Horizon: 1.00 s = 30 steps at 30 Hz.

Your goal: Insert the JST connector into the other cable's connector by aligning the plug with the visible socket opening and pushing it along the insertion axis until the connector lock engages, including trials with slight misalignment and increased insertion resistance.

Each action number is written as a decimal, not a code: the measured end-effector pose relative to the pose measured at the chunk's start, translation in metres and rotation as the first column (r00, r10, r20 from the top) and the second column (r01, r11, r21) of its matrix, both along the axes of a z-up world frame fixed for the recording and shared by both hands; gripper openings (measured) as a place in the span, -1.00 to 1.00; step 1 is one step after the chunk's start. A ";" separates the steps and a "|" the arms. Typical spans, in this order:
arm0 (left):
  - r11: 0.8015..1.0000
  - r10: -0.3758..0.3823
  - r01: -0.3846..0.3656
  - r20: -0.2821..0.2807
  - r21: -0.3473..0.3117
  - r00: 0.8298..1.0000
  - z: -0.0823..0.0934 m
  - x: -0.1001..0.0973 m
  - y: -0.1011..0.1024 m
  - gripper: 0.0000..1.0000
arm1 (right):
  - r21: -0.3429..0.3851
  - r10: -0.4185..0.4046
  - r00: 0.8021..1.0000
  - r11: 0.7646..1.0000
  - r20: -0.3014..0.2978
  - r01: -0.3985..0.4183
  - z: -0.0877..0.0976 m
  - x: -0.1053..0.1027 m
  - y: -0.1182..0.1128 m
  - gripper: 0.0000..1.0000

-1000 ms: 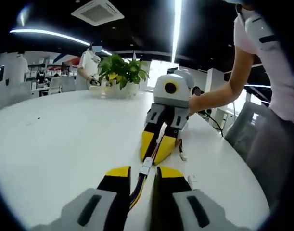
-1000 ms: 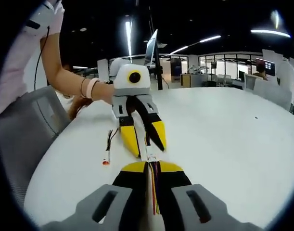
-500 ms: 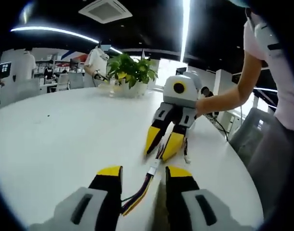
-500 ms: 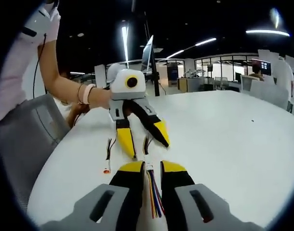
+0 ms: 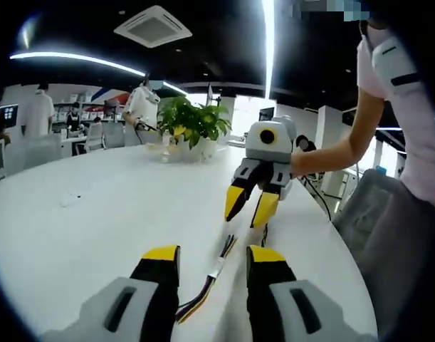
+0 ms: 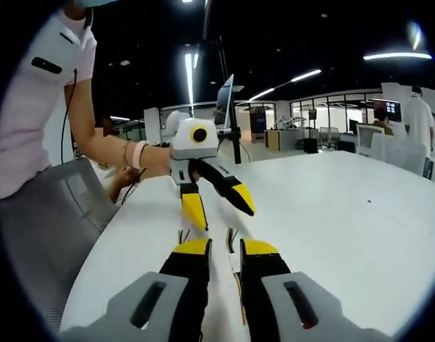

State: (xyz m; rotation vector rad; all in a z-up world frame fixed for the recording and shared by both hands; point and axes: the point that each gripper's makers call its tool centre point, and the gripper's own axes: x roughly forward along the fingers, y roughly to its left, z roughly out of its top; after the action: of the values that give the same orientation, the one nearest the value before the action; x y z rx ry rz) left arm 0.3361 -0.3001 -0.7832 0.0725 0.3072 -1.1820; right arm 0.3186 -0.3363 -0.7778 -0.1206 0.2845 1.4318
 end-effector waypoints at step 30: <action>0.994 -0.052 0.056 -0.049 0.096 0.997 -0.030 -0.060 -0.001 -0.45 | -0.160 0.088 0.995 0.983 -0.046 -0.095 -0.044 -0.052 -0.027 -0.69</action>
State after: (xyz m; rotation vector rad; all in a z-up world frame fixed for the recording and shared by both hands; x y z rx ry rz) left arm 0.2757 -0.3015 -0.8129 0.1393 0.4060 -1.2231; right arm 0.2668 -0.3629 -0.8216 -0.2416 0.4317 1.5024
